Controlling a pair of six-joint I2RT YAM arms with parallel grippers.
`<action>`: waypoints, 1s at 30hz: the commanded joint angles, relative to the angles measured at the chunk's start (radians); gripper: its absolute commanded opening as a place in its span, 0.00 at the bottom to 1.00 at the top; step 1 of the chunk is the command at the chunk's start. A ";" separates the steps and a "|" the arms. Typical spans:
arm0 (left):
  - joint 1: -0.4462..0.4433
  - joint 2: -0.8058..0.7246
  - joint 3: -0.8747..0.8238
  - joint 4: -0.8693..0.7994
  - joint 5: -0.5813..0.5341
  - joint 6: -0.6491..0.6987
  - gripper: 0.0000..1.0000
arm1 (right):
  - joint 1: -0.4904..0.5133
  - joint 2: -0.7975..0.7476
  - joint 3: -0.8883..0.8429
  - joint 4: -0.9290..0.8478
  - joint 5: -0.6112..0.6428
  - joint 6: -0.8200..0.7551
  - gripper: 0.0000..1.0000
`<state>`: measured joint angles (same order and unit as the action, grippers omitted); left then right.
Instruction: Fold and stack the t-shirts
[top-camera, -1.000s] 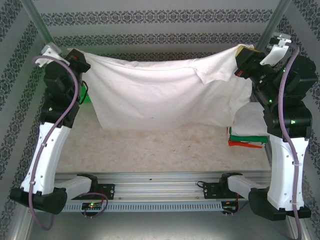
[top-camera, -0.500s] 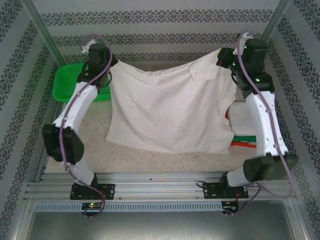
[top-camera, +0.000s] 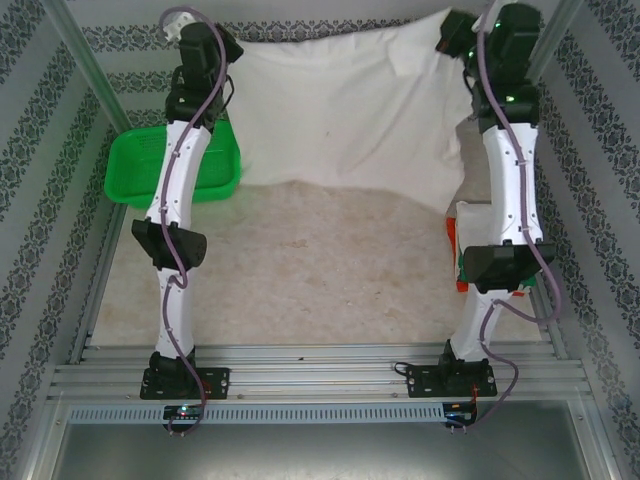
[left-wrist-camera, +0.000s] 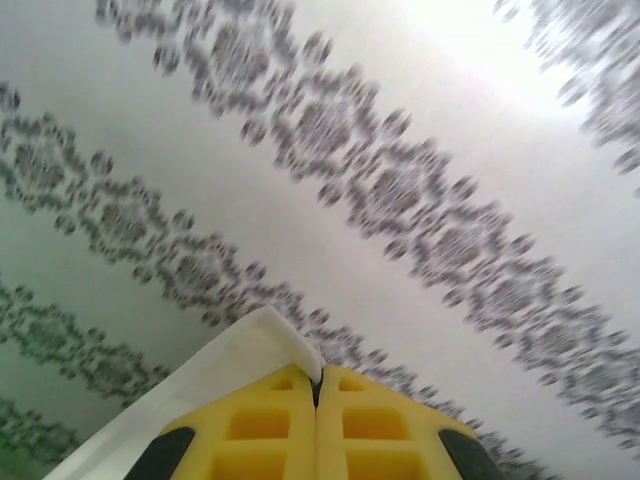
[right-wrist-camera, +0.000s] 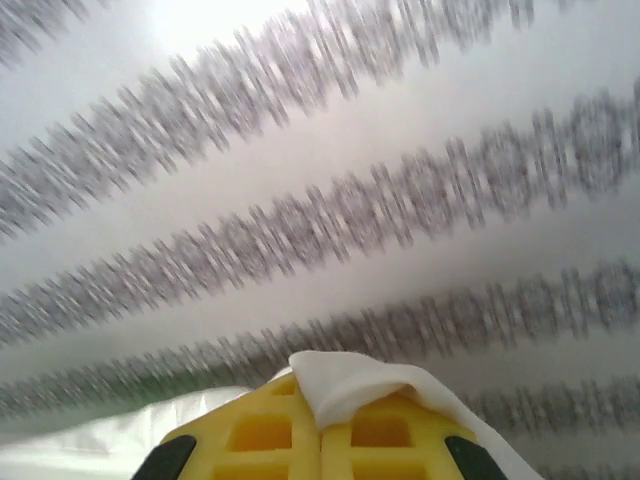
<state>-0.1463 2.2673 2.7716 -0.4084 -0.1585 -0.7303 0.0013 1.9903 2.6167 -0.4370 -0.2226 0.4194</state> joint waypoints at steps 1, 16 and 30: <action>0.021 -0.096 0.021 0.056 -0.015 -0.026 0.00 | -0.022 0.006 0.209 0.031 -0.046 0.037 0.00; 0.019 -0.816 -1.348 0.439 0.118 -0.080 0.00 | -0.025 -0.759 -1.294 0.290 -0.120 0.057 0.00; 0.019 -0.969 -2.165 0.511 0.090 -0.316 0.00 | 0.008 -0.933 -2.039 0.200 -0.073 0.243 0.00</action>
<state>-0.1352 1.3388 0.6250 0.0303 -0.0319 -0.9848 -0.0017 1.0866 0.6163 -0.2337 -0.3294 0.6117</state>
